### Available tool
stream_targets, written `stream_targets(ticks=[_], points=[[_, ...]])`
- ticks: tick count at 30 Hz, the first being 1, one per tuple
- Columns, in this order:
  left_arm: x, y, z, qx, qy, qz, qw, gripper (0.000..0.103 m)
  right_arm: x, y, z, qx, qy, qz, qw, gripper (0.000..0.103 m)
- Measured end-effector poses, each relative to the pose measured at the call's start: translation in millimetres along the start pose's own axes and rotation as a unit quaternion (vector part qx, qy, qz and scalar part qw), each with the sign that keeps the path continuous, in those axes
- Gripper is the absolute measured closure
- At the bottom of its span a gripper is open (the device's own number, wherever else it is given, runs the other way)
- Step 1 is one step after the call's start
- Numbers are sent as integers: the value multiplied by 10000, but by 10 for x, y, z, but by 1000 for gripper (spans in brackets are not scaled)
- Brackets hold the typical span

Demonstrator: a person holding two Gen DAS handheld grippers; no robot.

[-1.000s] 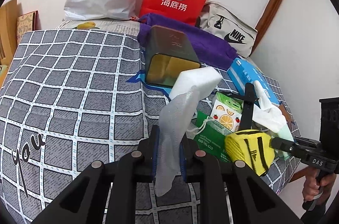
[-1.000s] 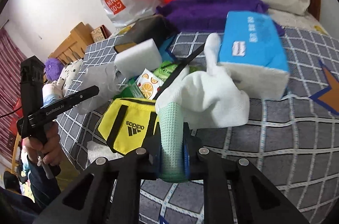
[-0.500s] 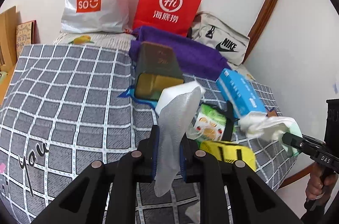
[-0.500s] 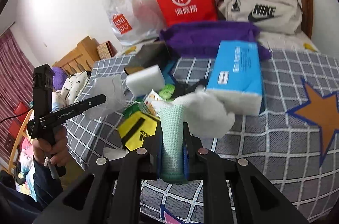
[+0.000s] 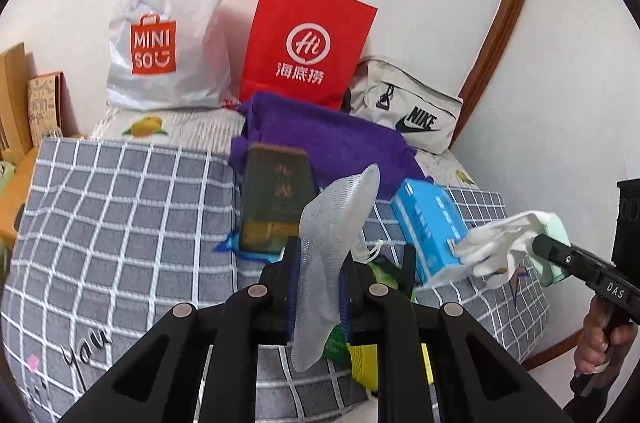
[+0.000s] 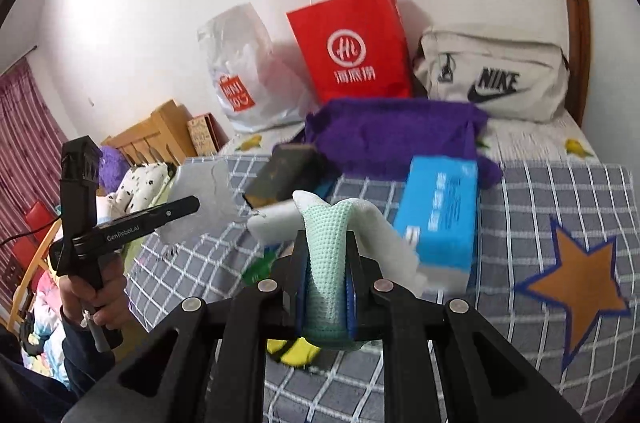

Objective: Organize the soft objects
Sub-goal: 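Carry the mesh pouch and gloves onto the purple towel and open both tools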

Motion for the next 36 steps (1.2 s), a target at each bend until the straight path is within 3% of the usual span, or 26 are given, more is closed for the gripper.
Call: stream_targets(ticks=[24,36], points=[[86,1147,570,272,490,-58,9984,87,-283,1432,637,-106,-248,-291,9992,88],[195,1786,1194,586,691,-88,9958,87,-705,1956,1273,26,-397,-5,9992,88]])
Point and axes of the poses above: each gripper's, at about its wrist camera, not at the fingertips, and z roughly the way its jaws point, x to its left, y to its top, the point moved 1 cm from there along z, roughly the way its jaws point, and after that the axes turned 10 degrees about x, right-handed, at the moved point
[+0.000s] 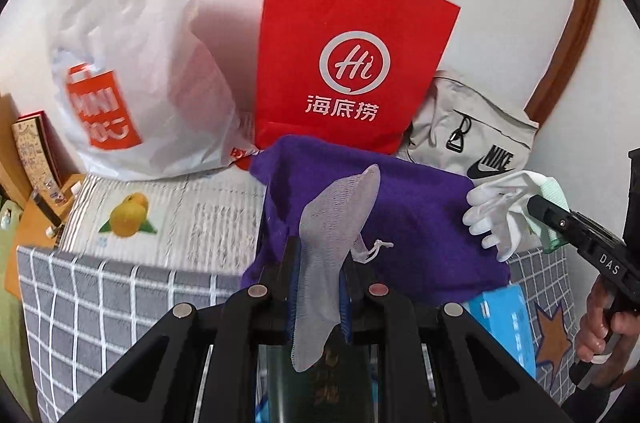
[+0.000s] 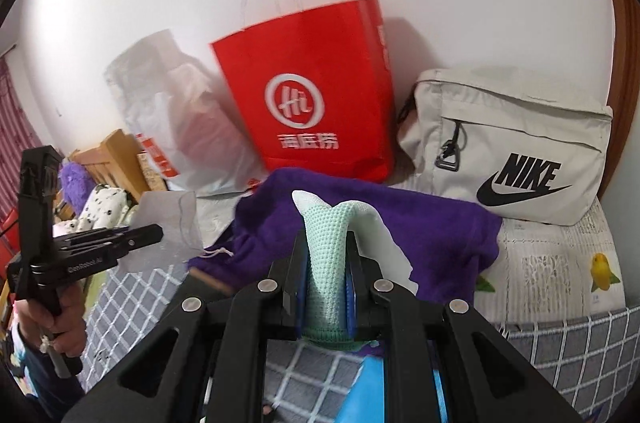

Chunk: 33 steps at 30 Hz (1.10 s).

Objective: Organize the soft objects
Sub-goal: 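Carry the mesh pouch and gloves onto the purple towel and open both tools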

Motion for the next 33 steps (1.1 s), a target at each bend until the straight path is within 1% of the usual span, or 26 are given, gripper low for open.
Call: stream_targets(ticks=[6,9,11,14,16,18,20,25,27,29,31,33], points=[[-110,364,344,175,-12,79,9998,87,-260,148,337,170,7,189,9997,88],[-150,491,510,259,-100,109,9996,87,-339,189,464,261,28,221,9994,88],[-177,582,645,342,-145,120,9992,87,-380,213,555,340,-46,200,9992,88],[-201,681,852,474,-91,169,9987,85,-484,222,744,552,-157,217,9981,86],[-176,717,1006,649,-54,91,9978,85,-569,208,870,677,-129,312,9971,86],[-143,732,1110,734,-105,36,9972,85,-622,191,1000,912,-193,362,9950,86],[-125,733,1223,869,-29,29,9962,85,-648,178,1067,976,-228,357,9943,85],[-55,714,1394,1057,63,4,9944,85,-679,145,1195,1133,-347,291,9925,85],[-19,715,1426,1082,108,-73,9940,85,-696,130,1252,1192,-396,265,9917,85],[1,709,1433,1065,95,-107,9942,82,-725,126,1308,1288,-399,352,9902,85],[-14,714,1463,1054,135,-83,9943,82,-740,115,1337,1328,-311,395,9899,84],[-41,700,1511,1087,176,-30,9939,82,-730,104,1378,1383,-314,378,9892,83]])
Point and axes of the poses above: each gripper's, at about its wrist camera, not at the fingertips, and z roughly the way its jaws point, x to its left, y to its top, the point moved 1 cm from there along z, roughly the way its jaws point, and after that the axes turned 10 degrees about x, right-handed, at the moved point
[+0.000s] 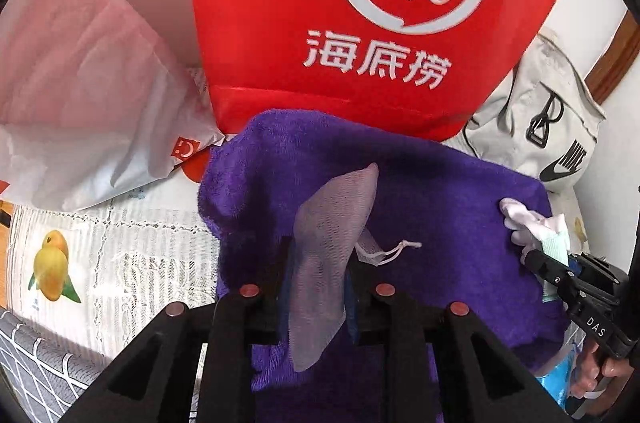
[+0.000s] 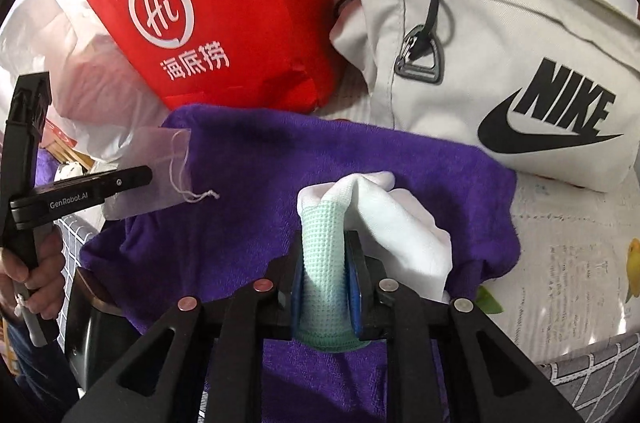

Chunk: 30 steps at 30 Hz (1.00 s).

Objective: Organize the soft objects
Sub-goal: 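Carry the mesh pouch and gloves onto the purple towel and open both tools, then withdraw both open tools from the towel back over the checked cloth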

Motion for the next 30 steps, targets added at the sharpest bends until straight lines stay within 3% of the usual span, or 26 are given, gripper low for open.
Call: stream_targets(ticks=[3,7,9,15,21,30], points=[[-27,-1,49,68,-9,30,10000,77,24,-15,71,113,-39,-34,9999,83],[-27,1,62,51,28,24,10000,64,36,-17,143,243,-46,-66,9997,68],[-16,5,68,75,-21,-34,10000,48,49,-20,168,297,-80,-73,9995,63],[-16,11,33,28,-143,-40,9999,40,39,-42,135,336,-163,-144,9992,50],[-24,-12,-162,-142,-120,54,9998,38,128,-103,76,425,-439,-482,9970,38],[-63,-37,-534,-415,-124,136,9990,35,243,-145,-103,307,-545,-614,9962,37]])
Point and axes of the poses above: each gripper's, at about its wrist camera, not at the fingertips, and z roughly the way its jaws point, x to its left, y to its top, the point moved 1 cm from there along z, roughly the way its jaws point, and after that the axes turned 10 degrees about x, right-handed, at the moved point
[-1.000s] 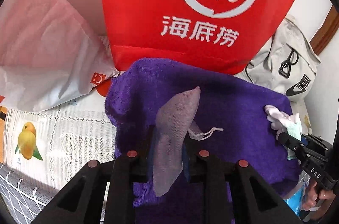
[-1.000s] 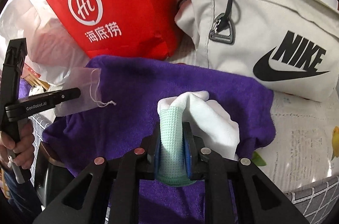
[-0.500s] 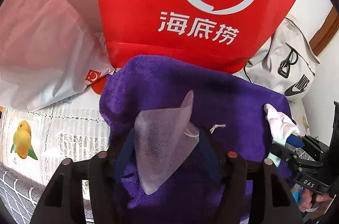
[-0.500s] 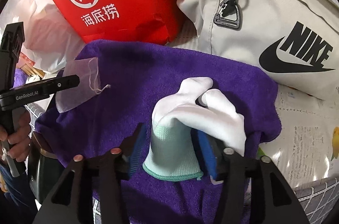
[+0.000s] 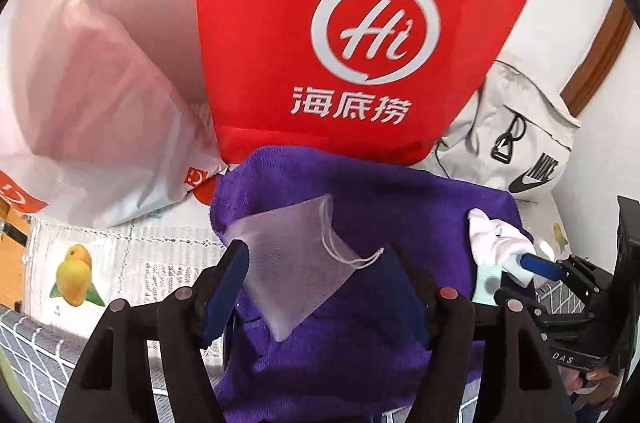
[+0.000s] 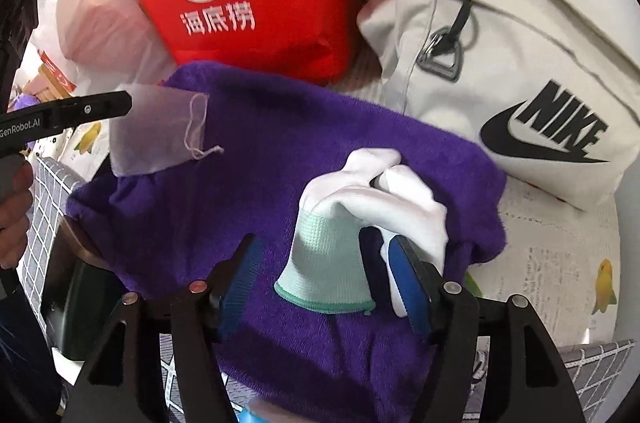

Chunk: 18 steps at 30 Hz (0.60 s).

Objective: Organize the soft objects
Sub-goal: 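Withdraw both open tools from the towel back over the checked cloth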

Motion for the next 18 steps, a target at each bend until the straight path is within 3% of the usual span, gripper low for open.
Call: stream_targets(ticks=[9,18], points=[[2,-88,-401,-303,8,-3,9995,35,-16,-275,-380,-176,-43,135,9997,37],[-113,-662,-722,-291,64,133,9995,35,174,-811,-834,-452,187,289,9984,37]])
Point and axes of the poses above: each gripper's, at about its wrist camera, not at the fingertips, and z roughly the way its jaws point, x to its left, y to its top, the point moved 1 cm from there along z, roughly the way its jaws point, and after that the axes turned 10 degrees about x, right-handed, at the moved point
